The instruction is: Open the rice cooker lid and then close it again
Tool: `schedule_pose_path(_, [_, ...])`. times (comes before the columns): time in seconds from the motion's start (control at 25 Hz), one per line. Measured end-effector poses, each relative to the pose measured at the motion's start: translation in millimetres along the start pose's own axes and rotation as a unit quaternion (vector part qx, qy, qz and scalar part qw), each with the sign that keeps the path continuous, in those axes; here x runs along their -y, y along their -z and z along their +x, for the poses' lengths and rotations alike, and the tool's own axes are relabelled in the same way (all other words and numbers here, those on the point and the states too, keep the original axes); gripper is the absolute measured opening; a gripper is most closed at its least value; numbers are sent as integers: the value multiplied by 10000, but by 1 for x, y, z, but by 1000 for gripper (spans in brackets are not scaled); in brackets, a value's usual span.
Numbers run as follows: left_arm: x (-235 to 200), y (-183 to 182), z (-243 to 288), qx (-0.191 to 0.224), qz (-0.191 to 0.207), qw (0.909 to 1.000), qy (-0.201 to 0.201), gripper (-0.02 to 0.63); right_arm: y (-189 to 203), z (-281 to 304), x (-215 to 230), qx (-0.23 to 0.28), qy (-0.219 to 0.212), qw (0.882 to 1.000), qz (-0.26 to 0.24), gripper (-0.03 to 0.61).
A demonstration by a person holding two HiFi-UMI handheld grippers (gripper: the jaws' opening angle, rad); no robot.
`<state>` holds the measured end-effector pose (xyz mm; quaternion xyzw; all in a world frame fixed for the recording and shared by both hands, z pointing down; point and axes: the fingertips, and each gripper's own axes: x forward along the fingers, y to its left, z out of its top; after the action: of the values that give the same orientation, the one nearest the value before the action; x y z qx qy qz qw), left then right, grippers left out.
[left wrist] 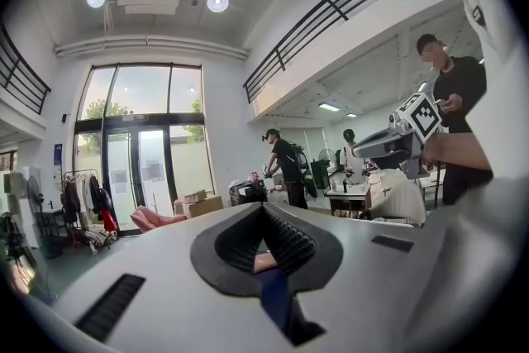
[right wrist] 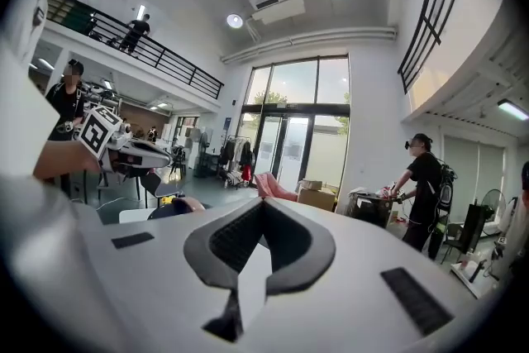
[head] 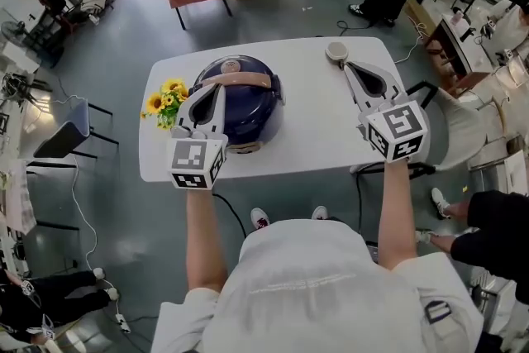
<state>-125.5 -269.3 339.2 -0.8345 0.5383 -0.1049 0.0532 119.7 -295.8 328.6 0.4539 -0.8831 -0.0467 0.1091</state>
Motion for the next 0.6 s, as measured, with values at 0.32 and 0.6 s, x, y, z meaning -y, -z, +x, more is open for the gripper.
schedule_pose_path(0.32, [3, -7, -5, 48, 47, 10000, -27, 15, -3, -1, -7, 5, -54, 9999, -92, 25])
schedule_pose_path(0.6, [4, -8, -7, 45, 87, 10000, 4, 15, -7, -3, -17, -21, -108, 9996, -254, 25])
